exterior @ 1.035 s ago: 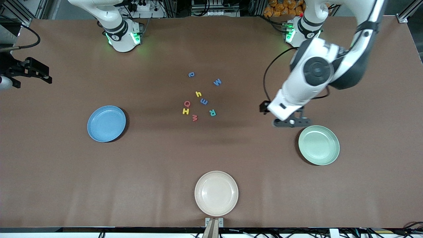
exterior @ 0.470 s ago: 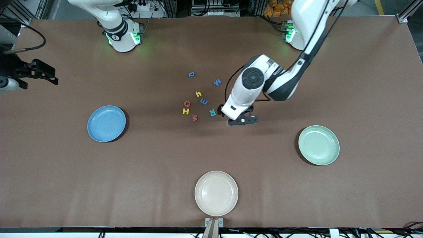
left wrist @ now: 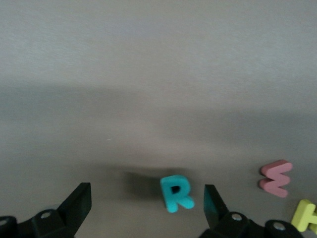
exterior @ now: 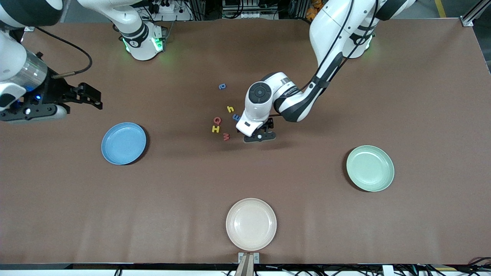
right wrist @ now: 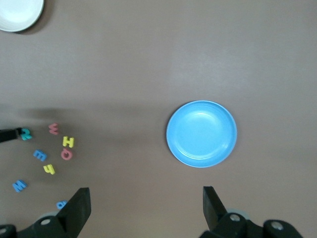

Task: Sort uppercase to blue plate, lowercase to green plate

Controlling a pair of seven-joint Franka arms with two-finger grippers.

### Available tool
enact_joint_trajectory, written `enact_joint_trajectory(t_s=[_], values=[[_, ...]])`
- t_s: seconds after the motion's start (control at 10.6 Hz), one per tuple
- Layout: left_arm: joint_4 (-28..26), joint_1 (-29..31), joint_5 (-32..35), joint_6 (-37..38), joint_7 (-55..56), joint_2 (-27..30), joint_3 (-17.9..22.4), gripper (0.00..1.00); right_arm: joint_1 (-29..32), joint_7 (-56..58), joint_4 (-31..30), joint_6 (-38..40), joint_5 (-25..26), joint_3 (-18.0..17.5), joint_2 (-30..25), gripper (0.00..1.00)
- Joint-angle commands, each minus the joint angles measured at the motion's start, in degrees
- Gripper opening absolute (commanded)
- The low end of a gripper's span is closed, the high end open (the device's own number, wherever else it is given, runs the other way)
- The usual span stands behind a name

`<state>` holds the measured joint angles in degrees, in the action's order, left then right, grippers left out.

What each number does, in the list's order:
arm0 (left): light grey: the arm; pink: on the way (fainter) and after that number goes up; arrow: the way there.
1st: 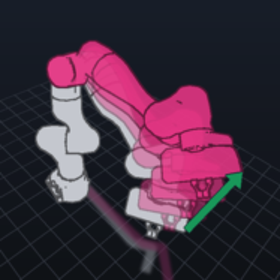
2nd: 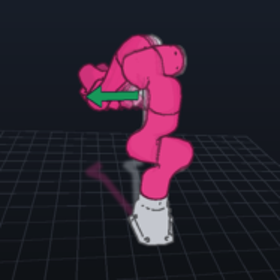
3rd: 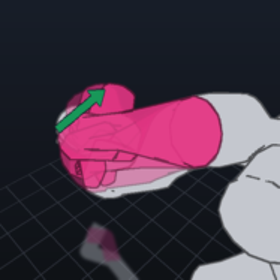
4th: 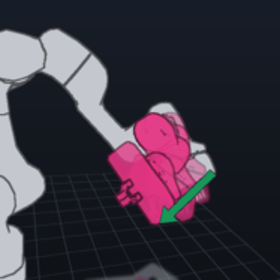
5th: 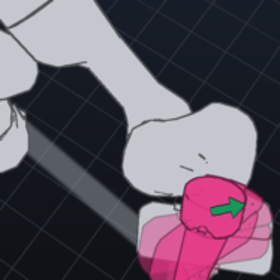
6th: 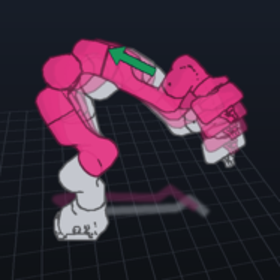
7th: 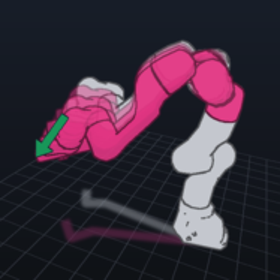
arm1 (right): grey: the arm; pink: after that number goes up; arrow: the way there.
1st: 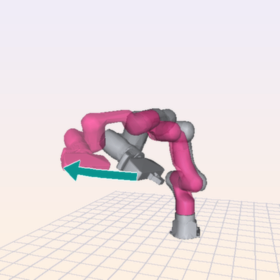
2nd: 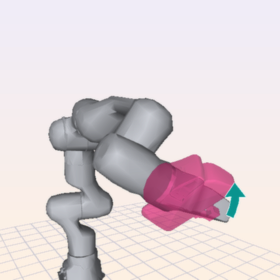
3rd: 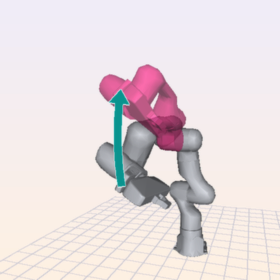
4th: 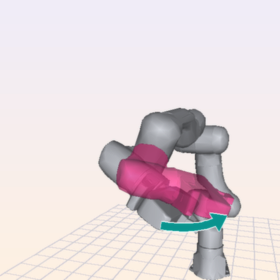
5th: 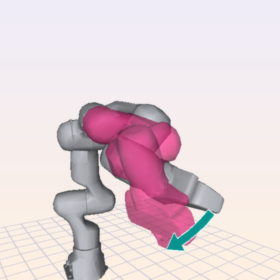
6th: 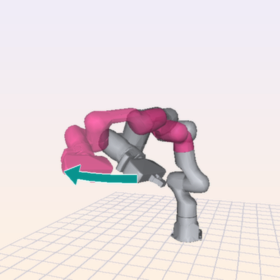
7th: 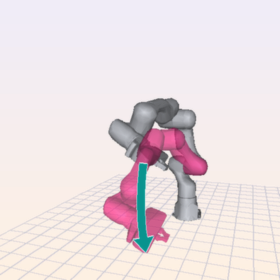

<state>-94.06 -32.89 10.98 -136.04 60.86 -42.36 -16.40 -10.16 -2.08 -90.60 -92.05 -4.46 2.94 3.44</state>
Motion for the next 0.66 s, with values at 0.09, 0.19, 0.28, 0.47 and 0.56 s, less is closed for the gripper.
enact_joint_trajectory(t_s=[0.09, 0.19, 0.28, 0.47, 0.56], values=[[6.4, -2.4, 1.4, 0.5, 4.0, -5.4, 0.8, 0.98, -4.1, -6.9, -6.9, -8.6, -1.6, 0.1, 0.3, 1.00], [7.0, -3.2, 1.5, 0.5, 4.9, -6.1, 1.3, 0.96, -6.2, -9.7, -8.0, -10.0, -1.6, 0.1, 1.0, 1.00], [7.1, -3.5, 1.6, 0.5, 4.9, -6.2, 1.6, 0.95, -7.6, -11.8, -8.1, -10.9, -1.6, 0.1, 2.5, 1.00], [7.1, -3.5, 1.6, 0.9, 5.0, -5.7, 1.6, 0.95, -9.9, -14.3, -8.9, -13.2, -1.6, 0.1, 5.7, 1.00], [7.1, -3.4, 1.6, 1.3, 4.9, -5.5, 1.6, 0.95, -11.4, -15.0, -10.4, -16.8, -1.6, 0.1, 7.2, 1.00]])
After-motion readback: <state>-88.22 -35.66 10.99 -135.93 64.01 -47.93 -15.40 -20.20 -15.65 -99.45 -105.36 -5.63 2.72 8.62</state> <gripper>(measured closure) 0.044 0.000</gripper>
